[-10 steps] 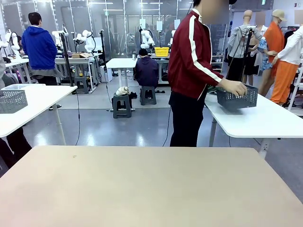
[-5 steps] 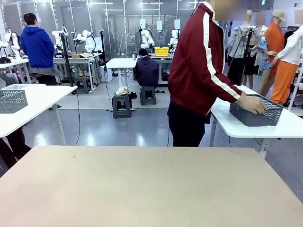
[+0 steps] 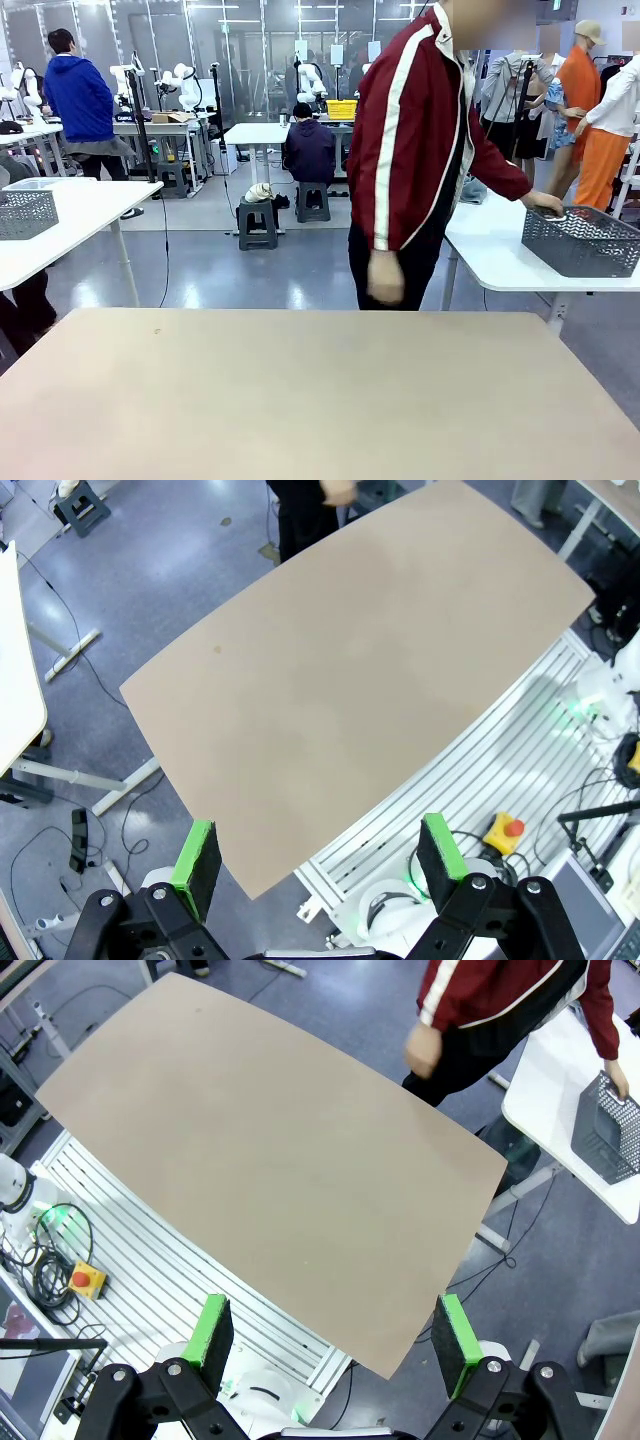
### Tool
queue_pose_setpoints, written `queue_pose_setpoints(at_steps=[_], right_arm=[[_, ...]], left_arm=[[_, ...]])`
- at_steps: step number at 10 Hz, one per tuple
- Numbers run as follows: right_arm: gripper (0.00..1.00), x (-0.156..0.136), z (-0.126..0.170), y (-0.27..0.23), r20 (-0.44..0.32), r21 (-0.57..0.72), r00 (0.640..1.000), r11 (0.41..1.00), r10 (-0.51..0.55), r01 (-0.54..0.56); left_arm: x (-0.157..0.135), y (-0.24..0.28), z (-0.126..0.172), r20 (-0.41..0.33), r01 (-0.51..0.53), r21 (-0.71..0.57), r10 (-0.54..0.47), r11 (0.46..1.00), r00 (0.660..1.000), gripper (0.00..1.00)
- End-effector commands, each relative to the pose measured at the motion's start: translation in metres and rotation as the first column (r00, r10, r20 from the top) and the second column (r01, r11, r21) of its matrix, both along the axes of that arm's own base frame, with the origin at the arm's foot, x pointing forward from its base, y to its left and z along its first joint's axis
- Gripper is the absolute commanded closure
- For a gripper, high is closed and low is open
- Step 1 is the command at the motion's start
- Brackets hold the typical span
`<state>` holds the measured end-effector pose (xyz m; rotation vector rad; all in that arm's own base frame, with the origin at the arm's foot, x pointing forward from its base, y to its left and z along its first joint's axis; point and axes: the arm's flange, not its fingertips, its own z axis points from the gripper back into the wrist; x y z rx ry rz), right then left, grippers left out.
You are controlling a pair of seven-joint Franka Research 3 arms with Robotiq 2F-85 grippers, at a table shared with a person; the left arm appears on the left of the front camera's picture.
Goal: Fold the towels and place them in the basket.
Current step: When a person lays out a Towel with hook on the table, fold it in half twice.
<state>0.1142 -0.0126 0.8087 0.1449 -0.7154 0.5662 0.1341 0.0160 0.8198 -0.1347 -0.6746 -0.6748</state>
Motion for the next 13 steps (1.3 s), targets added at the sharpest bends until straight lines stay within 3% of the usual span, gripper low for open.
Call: queue_pose_setpoints(at_steps=[1, 13], right_arm=[[0.0, -0.0072, 0.0022, -0.0008, 0.015, 0.004, 1.0, 1.0, 0.01, -0.01], [0.0, -0.0072, 0.0022, -0.0008, 0.015, 0.004, 1.0, 1.0, 0.01, -0.01]], left_arm=[[-0.0017, -0.0012, 0.001, 0.007, 0.004, -0.001, -0.004, 1.0, 1.0, 0.0], [-0.0017, -0.0012, 0.001, 0.007, 0.004, -0.001, -0.004, 1.0, 1.0, 0.0]])
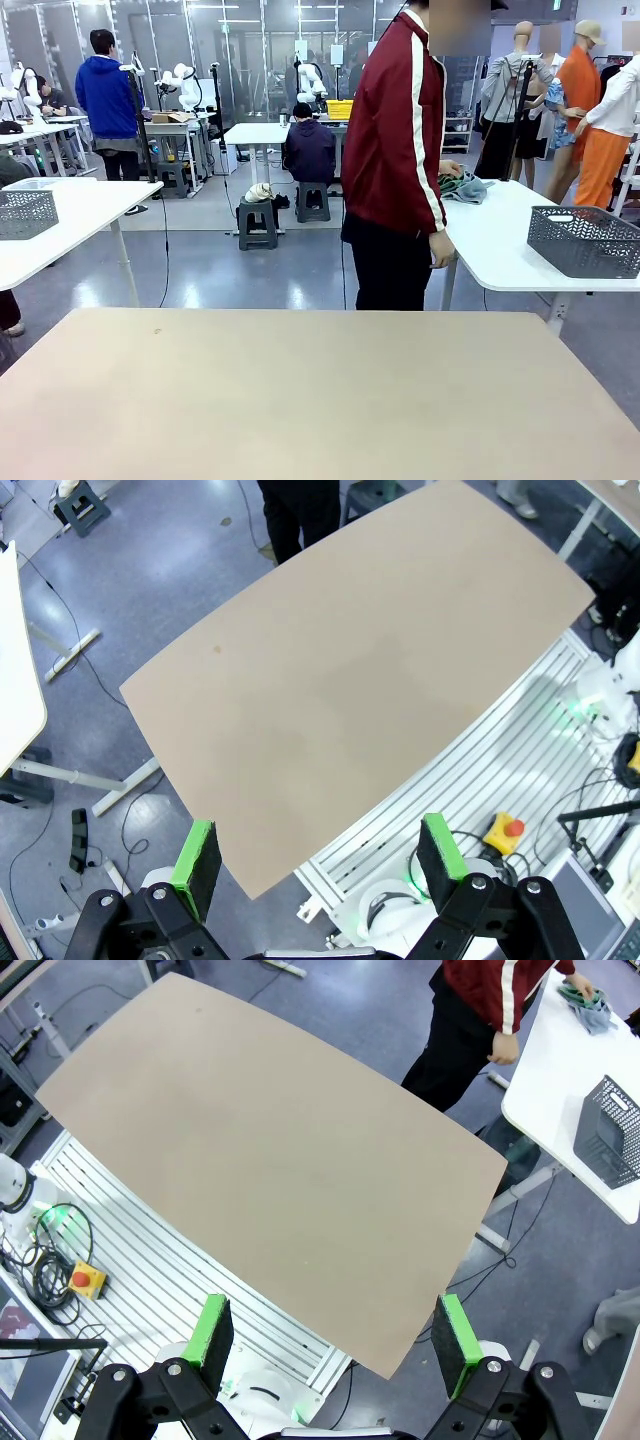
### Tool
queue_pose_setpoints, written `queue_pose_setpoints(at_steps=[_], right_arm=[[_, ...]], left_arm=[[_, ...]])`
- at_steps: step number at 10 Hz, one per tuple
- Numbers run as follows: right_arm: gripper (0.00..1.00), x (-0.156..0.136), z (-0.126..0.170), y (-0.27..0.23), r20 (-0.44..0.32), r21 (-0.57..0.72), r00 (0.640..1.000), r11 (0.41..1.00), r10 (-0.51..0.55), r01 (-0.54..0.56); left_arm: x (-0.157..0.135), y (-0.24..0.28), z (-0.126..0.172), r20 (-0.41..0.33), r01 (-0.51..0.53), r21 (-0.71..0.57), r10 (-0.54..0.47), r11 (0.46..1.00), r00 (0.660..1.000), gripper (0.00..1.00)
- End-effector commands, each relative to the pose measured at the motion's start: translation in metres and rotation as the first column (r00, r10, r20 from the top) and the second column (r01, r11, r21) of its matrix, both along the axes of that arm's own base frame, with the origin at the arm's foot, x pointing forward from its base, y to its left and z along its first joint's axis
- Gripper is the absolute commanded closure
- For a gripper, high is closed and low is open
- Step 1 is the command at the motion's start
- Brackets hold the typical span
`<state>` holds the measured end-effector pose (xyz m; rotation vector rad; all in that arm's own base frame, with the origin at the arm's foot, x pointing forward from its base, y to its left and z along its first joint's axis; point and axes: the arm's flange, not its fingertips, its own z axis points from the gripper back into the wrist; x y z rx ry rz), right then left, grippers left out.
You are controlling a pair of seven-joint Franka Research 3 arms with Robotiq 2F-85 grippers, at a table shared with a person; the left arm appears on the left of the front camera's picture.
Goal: Fold the towels and place them in the basket.
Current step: When a person lays out a Towel with hook on the table, fold it in half twice.
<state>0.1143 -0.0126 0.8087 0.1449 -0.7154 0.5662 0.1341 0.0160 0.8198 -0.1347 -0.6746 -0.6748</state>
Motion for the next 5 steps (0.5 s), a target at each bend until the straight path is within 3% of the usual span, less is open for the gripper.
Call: queue_pose_setpoints(at_steps=[1, 5], right_arm=[[0.0, -0.0072, 0.0022, -0.0008, 0.015, 0.004, 1.0, 1.0, 0.01, -0.01], [0.0, -0.0072, 0.0022, -0.0008, 0.015, 0.004, 1.0, 1.0, 0.01, -0.01]], left_arm=[[-0.0017, -0.0012, 0.001, 0.007, 0.004, -0.001, -0.004, 1.0, 1.0, 0.0], [-0.0017, -0.0012, 0.001, 0.007, 0.004, -0.001, -0.004, 1.0, 1.0, 0.0]])
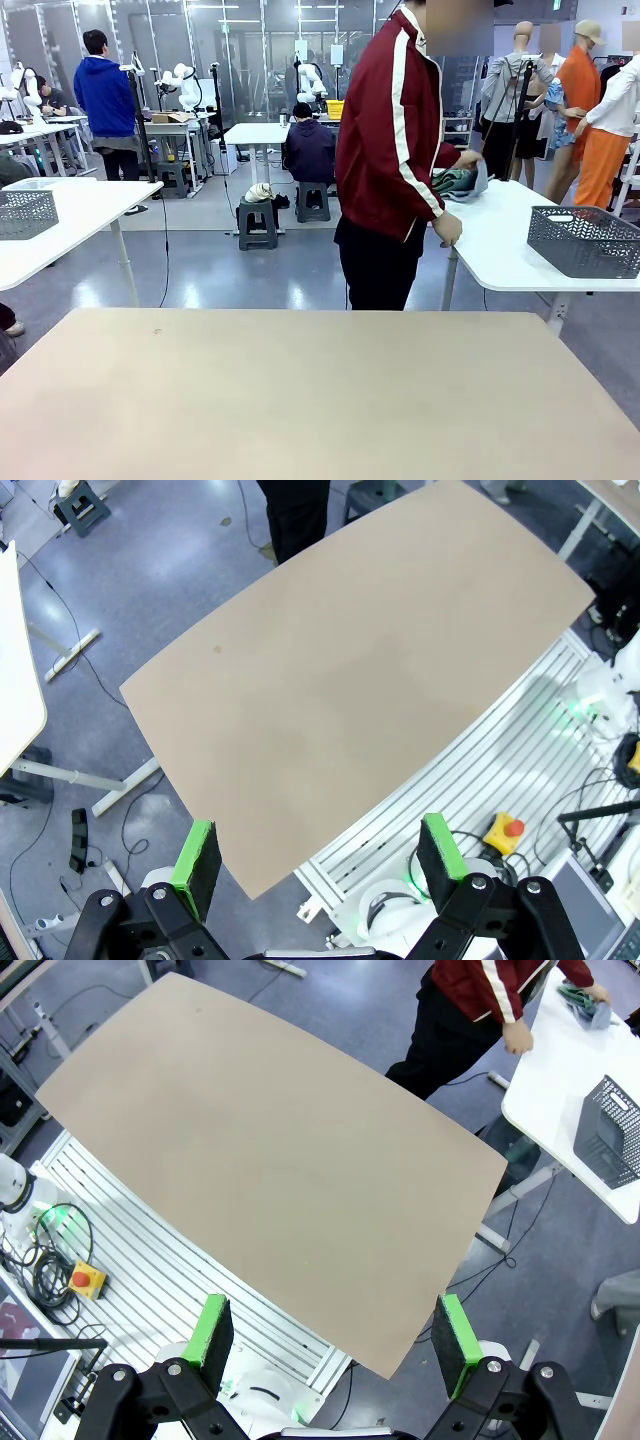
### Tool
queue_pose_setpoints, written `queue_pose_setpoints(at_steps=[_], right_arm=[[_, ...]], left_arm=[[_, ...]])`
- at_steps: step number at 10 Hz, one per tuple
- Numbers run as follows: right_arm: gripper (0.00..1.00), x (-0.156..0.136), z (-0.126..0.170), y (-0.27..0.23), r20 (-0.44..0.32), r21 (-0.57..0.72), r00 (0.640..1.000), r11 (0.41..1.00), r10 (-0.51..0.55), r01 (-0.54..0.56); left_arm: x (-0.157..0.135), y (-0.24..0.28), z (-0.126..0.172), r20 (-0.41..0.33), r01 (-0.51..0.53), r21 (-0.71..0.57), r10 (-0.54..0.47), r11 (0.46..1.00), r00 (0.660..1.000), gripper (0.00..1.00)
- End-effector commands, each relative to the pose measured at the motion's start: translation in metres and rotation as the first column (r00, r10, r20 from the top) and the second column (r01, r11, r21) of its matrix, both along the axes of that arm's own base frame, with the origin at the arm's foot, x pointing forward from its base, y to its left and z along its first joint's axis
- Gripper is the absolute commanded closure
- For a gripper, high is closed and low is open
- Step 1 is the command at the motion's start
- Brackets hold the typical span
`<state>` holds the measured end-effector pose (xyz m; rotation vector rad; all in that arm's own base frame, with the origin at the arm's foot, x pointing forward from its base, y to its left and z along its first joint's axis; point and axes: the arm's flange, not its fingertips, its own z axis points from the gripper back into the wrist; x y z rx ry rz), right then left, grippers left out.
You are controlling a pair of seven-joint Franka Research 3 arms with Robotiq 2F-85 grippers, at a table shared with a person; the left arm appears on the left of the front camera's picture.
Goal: Fold the towels and place them in the basket.
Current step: When a person lays out a Towel with hook on the table, fold it in half twice.
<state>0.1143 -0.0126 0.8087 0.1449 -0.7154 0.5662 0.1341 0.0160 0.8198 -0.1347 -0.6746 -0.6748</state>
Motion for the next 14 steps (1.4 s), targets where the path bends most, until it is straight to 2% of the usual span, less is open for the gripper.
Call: queue_pose_setpoints(at_steps=[1, 14], right_arm=[[0.0, -0.0072, 0.0022, -0.0008, 0.015, 0.004, 1.0, 1.0, 0.01, -0.01], [0.0, -0.0072, 0.0022, -0.0008, 0.015, 0.004, 1.0, 1.0, 0.01, -0.01]], left_arm=[[-0.0017, -0.0012, 0.001, 0.007, 0.004, -0.001, -0.004, 1.0, 1.0, 0.0], [-0.0017, -0.0012, 0.001, 0.007, 0.004, -0.001, -0.004, 1.0, 1.0, 0.0]])
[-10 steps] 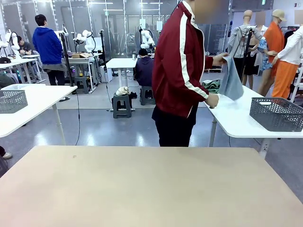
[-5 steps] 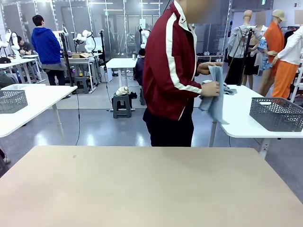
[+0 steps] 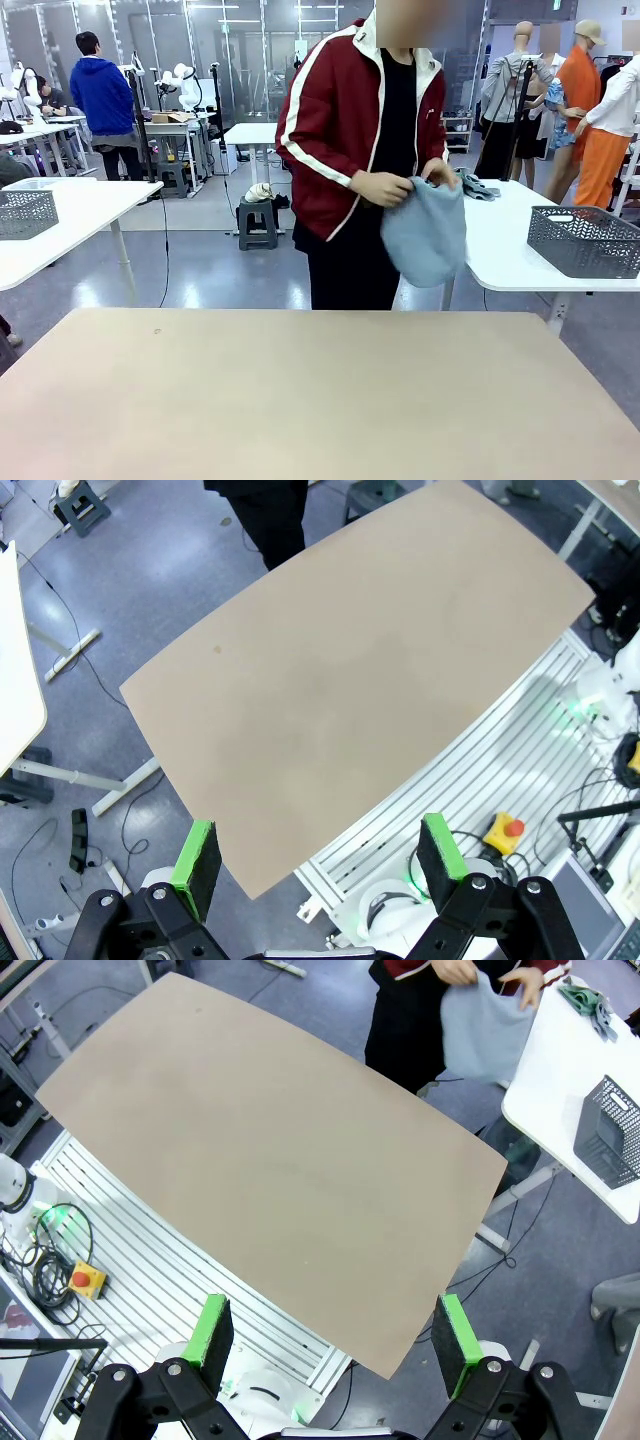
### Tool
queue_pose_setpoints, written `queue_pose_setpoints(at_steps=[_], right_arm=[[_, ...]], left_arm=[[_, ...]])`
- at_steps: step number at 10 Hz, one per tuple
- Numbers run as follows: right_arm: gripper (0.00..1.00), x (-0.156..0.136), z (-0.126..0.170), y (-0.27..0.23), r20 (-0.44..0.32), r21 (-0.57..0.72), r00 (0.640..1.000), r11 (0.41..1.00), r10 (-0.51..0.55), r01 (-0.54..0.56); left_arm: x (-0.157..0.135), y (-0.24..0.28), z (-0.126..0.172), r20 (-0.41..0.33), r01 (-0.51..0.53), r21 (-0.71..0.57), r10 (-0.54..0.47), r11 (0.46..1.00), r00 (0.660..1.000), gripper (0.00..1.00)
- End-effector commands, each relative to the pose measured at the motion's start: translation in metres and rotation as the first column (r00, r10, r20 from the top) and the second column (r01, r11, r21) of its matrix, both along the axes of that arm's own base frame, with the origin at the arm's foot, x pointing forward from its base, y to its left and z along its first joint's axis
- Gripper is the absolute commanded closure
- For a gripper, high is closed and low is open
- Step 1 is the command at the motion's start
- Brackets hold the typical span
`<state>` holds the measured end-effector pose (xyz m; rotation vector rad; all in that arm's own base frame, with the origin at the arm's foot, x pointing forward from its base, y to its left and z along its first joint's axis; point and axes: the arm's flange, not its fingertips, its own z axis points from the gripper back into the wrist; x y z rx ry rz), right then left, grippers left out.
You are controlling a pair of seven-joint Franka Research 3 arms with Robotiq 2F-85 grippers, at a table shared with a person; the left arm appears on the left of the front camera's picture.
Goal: Fold the towels and place them in the basket.
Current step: When a person lays out a Towel with hook on the table, fold it in half twice.
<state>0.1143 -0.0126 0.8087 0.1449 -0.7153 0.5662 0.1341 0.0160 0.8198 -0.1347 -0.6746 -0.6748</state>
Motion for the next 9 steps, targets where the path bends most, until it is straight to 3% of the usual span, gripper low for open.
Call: queue_pose_setpoints(at_steps=[1, 9], right_arm=[[0.0, -0.0073, 0.0022, -0.0008, 0.015, 0.004, 1.0, 1.0, 0.01, -0.01], [0.0, -0.0073, 0.0022, -0.0008, 0.015, 0.004, 1.0, 1.0, 0.01, -0.01]], left_arm=[[-0.0017, -0.0012, 0.001, 0.007, 0.004, -0.001, -0.004, 1.0, 1.0, 0.0], [-0.0017, -0.0012, 0.001, 0.007, 0.004, -0.001, -0.004, 1.0, 1.0, 0.0]])
